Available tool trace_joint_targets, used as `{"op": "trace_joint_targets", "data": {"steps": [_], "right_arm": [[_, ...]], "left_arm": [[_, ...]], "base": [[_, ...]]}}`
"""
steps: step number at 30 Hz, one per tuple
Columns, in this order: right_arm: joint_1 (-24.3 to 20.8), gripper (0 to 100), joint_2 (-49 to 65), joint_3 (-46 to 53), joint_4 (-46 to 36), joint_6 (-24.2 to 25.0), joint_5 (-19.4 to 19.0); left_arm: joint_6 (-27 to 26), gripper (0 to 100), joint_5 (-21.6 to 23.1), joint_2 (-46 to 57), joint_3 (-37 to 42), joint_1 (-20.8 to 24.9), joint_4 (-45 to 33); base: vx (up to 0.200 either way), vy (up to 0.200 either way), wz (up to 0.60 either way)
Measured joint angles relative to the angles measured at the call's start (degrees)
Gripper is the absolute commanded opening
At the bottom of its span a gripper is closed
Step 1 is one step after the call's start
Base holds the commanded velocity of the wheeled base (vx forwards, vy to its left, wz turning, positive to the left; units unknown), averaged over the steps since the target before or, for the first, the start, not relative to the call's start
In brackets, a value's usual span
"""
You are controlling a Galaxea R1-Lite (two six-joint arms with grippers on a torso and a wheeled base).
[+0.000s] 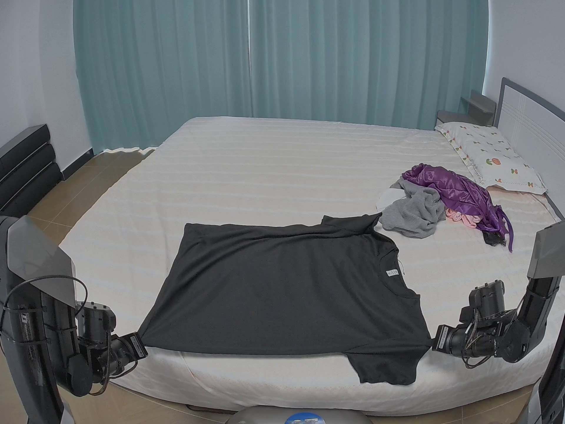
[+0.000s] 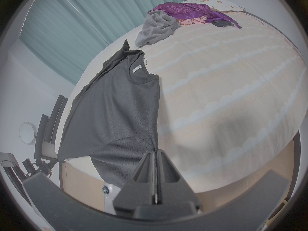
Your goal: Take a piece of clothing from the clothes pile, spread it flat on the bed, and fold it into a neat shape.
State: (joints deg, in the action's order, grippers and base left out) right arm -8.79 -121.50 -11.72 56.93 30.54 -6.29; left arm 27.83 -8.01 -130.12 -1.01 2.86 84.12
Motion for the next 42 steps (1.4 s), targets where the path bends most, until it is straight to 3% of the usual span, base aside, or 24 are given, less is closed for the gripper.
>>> {"op": "trace_joint_targets", "data": {"steps": [17, 18, 19, 20, 28, 36, 42], "right_arm": [[0.7, 0, -2.5, 0.5, 2.7, -0.8, -0.9], [0.7, 100, -3.1, 0.5, 3.0, -0.8, -1.0], [0.7, 100, -3.6, 0.4, 3.2, -0.8, -1.0], [0.6, 100, -4.1, 0.4, 3.2, -0.8, -1.0], [0.9, 100, -6.3, 0.6, 7.5, 0.7, -2.0], [1.0, 100, -5.2, 2.9, 15.1, 8.0, -4.0], [1.0, 100, -5.1, 5.5, 20.7, 10.6, -4.9]], "left_arm": [[-1.9, 0, 0.0, 0.7, 0.0, -1.9, -2.4], [-1.9, 0, 0.1, 0.5, 0.0, -1.9, -2.3], [-1.9, 0, 0.1, 0.3, 0.0, -1.8, -2.2], [-1.9, 100, 0.1, 0.1, 0.0, -1.8, -2.2], [-1.7, 100, 0.2, -0.9, 0.0, -1.8, -0.6], [-0.9, 100, 1.1, 0.0, 0.0, -1.9, 1.4], [3.4, 100, 1.3, 2.4, -1.6, -1.9, 2.2]], "base": [[0.0, 0.0, 0.0], [0.0, 0.0, 0.0], [0.0, 0.0, 0.0], [0.0, 0.0, 0.0], [0.0, 0.0, 0.0], [0.0, 0.0, 0.0], [0.0, 0.0, 0.0]]}}
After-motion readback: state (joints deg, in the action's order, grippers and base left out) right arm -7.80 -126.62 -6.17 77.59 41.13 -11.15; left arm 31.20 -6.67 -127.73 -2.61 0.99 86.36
